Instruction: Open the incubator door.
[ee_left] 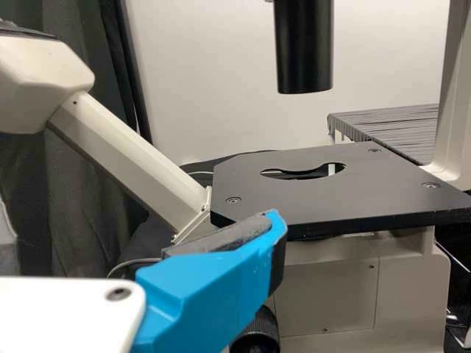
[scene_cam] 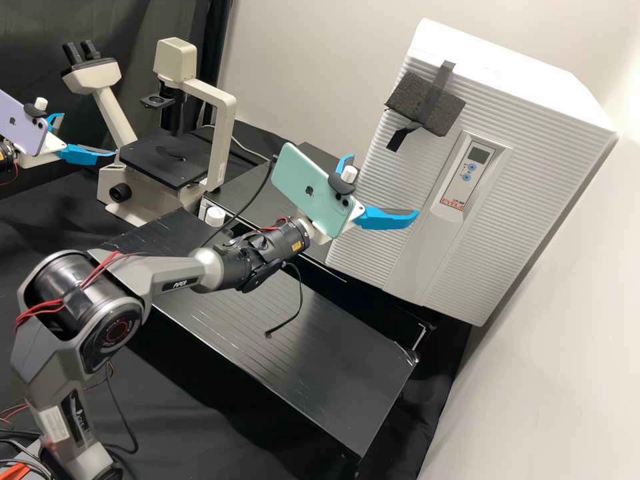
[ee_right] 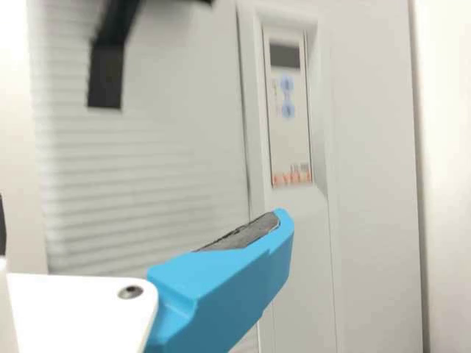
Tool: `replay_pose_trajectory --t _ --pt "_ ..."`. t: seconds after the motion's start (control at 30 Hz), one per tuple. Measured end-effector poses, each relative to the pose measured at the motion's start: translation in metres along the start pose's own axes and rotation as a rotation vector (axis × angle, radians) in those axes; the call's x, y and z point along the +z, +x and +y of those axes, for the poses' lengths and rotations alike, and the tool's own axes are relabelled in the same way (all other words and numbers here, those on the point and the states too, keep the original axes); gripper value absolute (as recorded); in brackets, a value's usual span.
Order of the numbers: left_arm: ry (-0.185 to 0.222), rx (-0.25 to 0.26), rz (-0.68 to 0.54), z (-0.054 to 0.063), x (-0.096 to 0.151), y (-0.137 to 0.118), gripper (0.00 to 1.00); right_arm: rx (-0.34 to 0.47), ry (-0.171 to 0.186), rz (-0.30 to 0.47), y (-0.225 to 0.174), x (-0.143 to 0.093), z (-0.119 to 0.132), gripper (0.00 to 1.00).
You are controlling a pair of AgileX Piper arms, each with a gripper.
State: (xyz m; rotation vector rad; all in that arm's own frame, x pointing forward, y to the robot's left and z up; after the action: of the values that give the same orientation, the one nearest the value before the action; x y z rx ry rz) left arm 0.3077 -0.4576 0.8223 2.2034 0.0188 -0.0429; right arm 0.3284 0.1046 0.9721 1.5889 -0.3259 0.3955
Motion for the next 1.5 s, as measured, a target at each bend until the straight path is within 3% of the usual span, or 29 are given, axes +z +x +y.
replay_pose_trajectory --t 0.1,0.43,0.7,1.03,1.07,1.13,1.5 --pt "0.0 0.0 0.0 0.0 0.0 0.0 1.0 0.005 -0.023 0.015 0.002 -0.008 0.0 1.0" --pt "0.0 0.0 0.0 0.0 0.0 0.0 1.0 -0.005 -0.04 0.006 0.005 -0.018 -0.002 1.0" --pt "0.0 0.0 0.0 0.0 0.0 0.0 1.0 0.015 -0.092 -0.061 0.01 -0.015 -0.005 1.0" --pt "0.0 0.0 0.0 0.0 0.0 0.0 1.0 0.021 -0.086 -0.113 0.011 -0.011 -0.005 1.0" --pt "0.0 0.0 0.0 0.0 0.0 0.0 1.0 0.021 -0.089 -0.113 0.011 -0.011 -0.005 0.0" --pt "0.0 0.0 0.0 0.0 0.0 0.0 1.0 0.022 -0.098 -0.118 0.011 -0.011 -0.005 0.0" --pt "0.0 0.0 0.0 0.0 0.0 0.0 1.0 0.018 -0.074 -0.137 0.011 -0.01 -0.007 0.0"
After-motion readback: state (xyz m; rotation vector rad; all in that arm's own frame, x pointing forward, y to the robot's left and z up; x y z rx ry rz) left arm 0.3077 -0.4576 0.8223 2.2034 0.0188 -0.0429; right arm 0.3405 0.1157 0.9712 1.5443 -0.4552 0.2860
